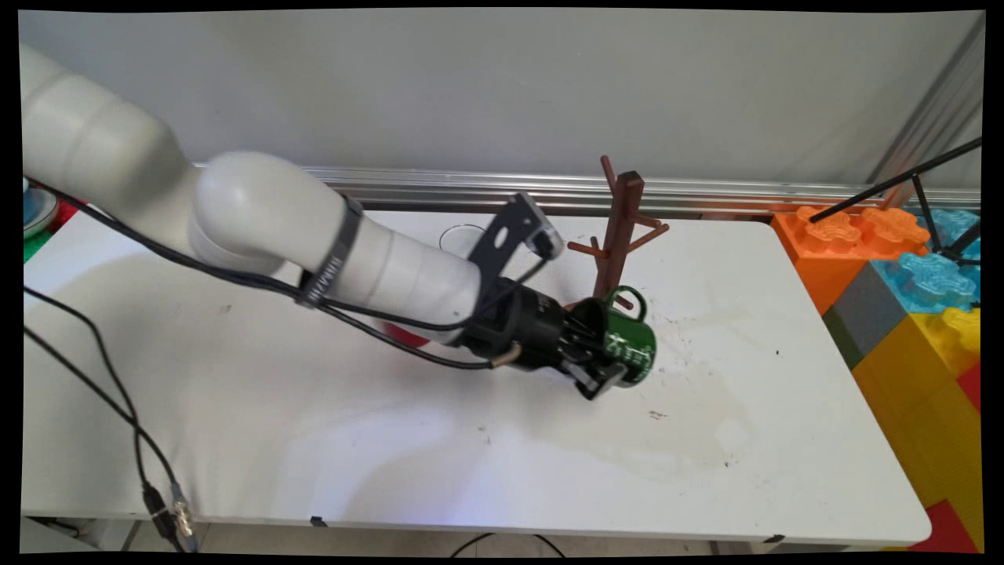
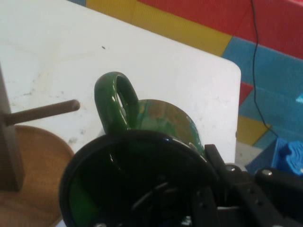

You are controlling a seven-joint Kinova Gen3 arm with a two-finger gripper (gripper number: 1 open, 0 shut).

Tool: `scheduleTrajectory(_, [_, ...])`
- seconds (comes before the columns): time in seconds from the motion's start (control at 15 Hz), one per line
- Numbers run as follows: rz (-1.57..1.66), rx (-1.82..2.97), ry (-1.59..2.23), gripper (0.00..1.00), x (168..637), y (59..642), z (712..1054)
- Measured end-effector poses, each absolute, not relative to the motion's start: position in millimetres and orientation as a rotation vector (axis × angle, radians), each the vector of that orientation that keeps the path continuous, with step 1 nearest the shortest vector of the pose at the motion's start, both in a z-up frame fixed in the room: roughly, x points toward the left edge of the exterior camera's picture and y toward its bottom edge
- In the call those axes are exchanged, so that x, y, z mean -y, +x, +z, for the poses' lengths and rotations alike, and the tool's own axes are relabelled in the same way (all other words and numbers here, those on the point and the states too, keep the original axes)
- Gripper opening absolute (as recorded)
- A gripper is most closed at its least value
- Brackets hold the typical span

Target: Place the picked object on the table

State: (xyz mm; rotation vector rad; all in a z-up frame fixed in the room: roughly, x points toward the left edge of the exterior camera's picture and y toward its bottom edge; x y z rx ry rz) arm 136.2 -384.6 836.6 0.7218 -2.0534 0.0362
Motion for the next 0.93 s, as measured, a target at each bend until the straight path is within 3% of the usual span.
scheduleTrajectory(0.93, [0.070, 2.355, 0.560, 0.00, 374.7, 231.9, 911.8])
